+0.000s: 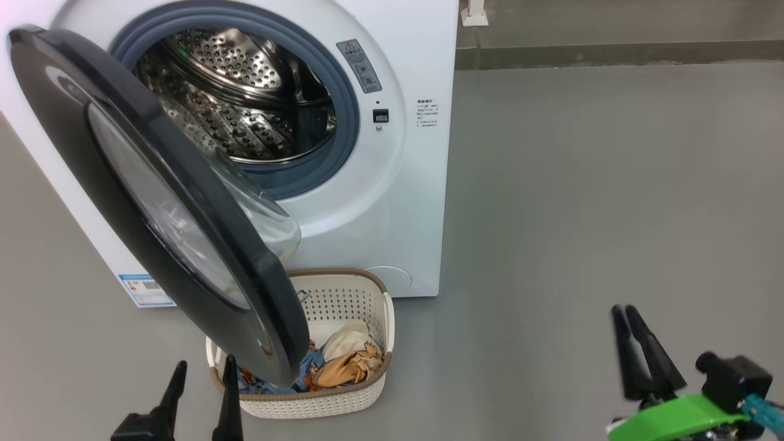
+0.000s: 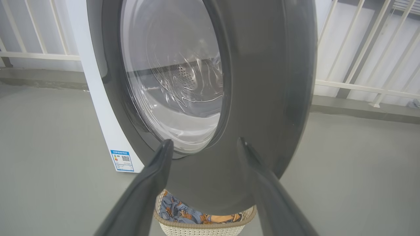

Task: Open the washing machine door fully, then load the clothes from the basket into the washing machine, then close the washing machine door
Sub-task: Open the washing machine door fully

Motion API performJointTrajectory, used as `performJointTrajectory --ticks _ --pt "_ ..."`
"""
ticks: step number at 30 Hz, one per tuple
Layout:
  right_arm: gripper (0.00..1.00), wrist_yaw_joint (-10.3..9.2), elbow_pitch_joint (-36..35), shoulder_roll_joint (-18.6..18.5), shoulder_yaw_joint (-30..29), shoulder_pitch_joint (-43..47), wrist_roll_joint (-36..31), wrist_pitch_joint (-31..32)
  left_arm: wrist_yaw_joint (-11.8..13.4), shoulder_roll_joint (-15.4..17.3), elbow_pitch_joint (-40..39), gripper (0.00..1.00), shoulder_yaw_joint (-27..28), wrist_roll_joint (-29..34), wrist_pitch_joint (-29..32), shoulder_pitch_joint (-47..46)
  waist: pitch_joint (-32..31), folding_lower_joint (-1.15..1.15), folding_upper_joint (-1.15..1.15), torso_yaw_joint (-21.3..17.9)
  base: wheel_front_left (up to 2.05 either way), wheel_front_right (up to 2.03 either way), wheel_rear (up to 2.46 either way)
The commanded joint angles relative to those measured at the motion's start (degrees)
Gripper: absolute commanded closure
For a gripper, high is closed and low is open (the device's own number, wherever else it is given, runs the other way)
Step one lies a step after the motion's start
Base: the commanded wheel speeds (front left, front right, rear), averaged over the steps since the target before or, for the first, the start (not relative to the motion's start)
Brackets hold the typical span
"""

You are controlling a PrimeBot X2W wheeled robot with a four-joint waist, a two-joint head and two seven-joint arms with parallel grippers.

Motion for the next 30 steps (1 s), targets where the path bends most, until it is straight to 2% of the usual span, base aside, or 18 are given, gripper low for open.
performJointTrajectory --ticks 1,10,30 --pt "0.0 0.17 -1.75 0.24 1.27 0.06 -1.31 -0.66 -0.08 0.65 -1.42 0.0 1.8 0.58 -0.52 -0.85 -0.12 0.0 0.0 0.0 0.0 0.0 0.0" --pt "0.0 0.17 -3.73 1.82 -0.1 1.4 -5.24 -0.66 -0.36 0.65 -0.95 0.0 1.95 0.84 -0.53 -0.62 -0.14 0.0 0.0 -0.03 0.0 0.0 0.0" --pt "0.0 0.17 -3.17 2.36 -0.43 2.05 -4.38 -0.66 -0.43 0.65 -0.75 0.0 1.46 1.13 -0.53 -0.12 -0.78 0.0 0.0 0.29 0.0 0.0 0.0"
